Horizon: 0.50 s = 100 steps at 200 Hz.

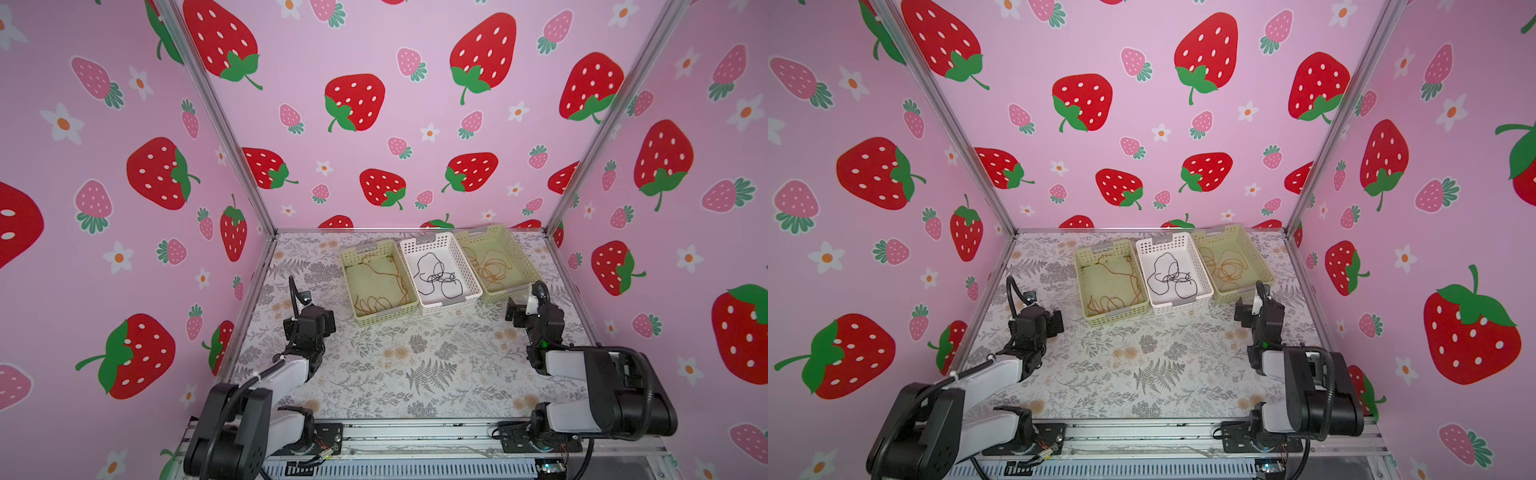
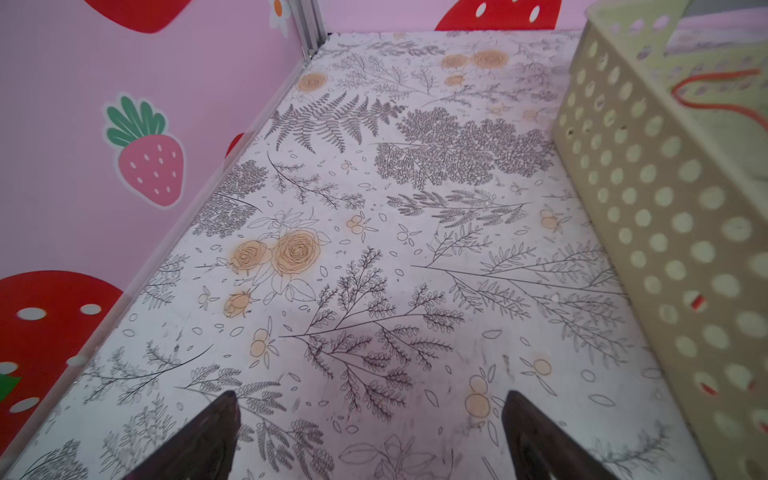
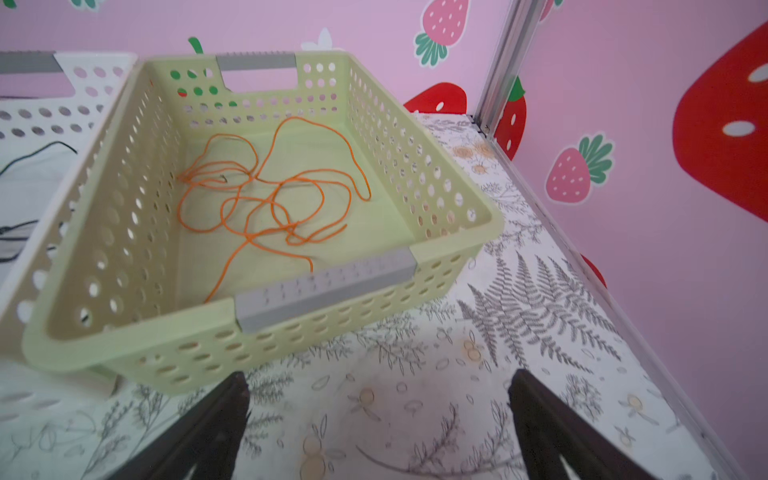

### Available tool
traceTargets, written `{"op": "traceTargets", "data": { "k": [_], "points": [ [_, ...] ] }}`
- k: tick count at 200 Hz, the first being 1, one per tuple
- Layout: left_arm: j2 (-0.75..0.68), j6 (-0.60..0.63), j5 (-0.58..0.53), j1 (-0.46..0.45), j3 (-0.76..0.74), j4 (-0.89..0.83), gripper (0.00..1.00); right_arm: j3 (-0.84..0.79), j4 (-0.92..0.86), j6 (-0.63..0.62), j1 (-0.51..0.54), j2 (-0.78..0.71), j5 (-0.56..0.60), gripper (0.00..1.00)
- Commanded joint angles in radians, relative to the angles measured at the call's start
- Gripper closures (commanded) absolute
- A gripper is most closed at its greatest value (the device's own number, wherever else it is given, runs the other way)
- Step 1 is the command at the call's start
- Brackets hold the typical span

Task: Untangle the cables

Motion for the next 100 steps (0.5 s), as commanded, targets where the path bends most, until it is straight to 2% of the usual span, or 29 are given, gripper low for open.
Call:
{"op": "traceTargets", "data": {
  "k": [1,11,24,33,43,48,62,100],
  "points": [
    [0.096,0.083,0.103,0.023,0.032,0.329,0.01,-0.046,0.315,-0.026,0.004,0.094,-0.109,0.01],
    [0.15,0.057,0.159,0.071,0.01,0.421,0.0,-0.097,0.502,-0.035,0.009,0.154,-0.133,0.01],
    [0.233,0.017,0.267,0.136,-0.018,0.542,0.0,-0.083,0.37,-0.049,0.01,0.098,-0.129,0.01],
    [0.282,0.011,0.294,0.152,-0.013,0.602,0.0,-0.071,0.403,-0.039,0.01,0.13,-0.131,0.01],
    [0.257,0.023,0.33,0.154,0.048,0.442,0.0,-0.041,0.332,-0.04,0.009,0.125,-0.137,0.01],
    [0.26,0.036,0.346,0.152,0.078,0.379,0.03,-0.019,0.269,-0.046,0.009,0.115,-0.136,0.01],
    [0.277,0.042,0.362,0.151,0.114,0.347,0.03,-0.017,0.307,-0.051,0.034,0.134,-0.083,0.01],
    [0.276,0.038,0.35,0.149,0.115,0.341,0.03,-0.004,0.267,-0.059,0.042,0.129,-0.072,0.01]
  ]
}}
